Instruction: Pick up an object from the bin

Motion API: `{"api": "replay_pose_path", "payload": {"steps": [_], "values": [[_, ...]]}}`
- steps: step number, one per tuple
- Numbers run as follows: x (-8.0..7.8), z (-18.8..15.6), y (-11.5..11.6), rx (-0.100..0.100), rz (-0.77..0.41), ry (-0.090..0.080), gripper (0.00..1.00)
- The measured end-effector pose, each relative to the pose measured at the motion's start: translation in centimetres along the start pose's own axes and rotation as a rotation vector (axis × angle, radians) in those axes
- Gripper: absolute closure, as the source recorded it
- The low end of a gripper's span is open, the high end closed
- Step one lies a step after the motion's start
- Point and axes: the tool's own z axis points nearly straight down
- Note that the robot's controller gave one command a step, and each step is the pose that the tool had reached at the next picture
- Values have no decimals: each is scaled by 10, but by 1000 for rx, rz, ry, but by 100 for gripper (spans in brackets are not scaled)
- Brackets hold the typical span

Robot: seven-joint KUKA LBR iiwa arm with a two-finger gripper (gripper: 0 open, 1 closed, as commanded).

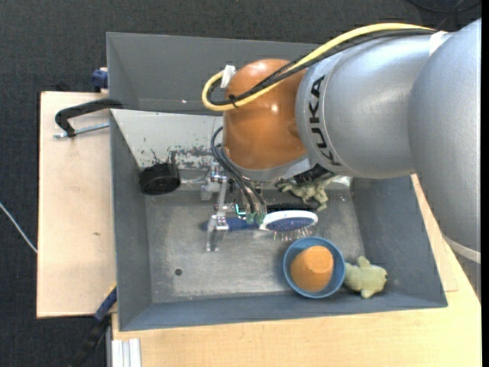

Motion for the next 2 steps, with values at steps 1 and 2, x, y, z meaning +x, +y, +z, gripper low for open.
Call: {"api": "replay_pose_path", "payload": {"steps": [1, 2], "values": [[-29, 91, -74, -1, -52, -12, 0], [-29, 87, -70, -3, -57, -12, 100]]}}
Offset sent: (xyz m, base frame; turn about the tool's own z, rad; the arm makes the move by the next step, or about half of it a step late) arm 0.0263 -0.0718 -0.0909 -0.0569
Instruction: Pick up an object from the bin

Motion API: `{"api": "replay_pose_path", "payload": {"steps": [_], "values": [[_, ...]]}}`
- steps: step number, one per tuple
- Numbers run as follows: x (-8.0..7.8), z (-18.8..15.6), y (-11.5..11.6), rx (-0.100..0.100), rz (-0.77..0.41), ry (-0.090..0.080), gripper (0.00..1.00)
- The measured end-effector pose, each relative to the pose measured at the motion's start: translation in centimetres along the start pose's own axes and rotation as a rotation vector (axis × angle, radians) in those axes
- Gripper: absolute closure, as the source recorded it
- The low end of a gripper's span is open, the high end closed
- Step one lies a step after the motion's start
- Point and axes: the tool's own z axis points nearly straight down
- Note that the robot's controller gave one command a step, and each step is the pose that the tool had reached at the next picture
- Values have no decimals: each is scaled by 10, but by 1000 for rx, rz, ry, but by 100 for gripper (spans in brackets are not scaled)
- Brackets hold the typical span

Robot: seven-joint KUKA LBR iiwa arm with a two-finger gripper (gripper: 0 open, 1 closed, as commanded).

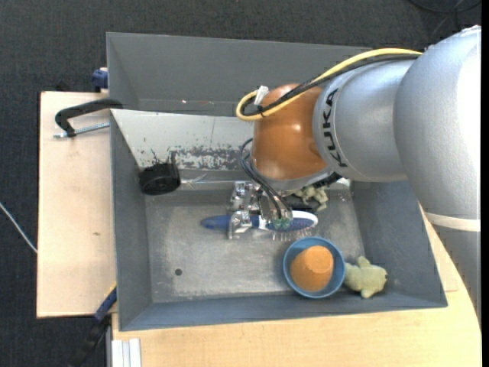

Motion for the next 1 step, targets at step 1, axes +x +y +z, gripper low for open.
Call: {"api": "replay_pose_path", "payload": {"steps": [1], "values": [[-13, -129, -52, 4, -16, -9, 100]]}}
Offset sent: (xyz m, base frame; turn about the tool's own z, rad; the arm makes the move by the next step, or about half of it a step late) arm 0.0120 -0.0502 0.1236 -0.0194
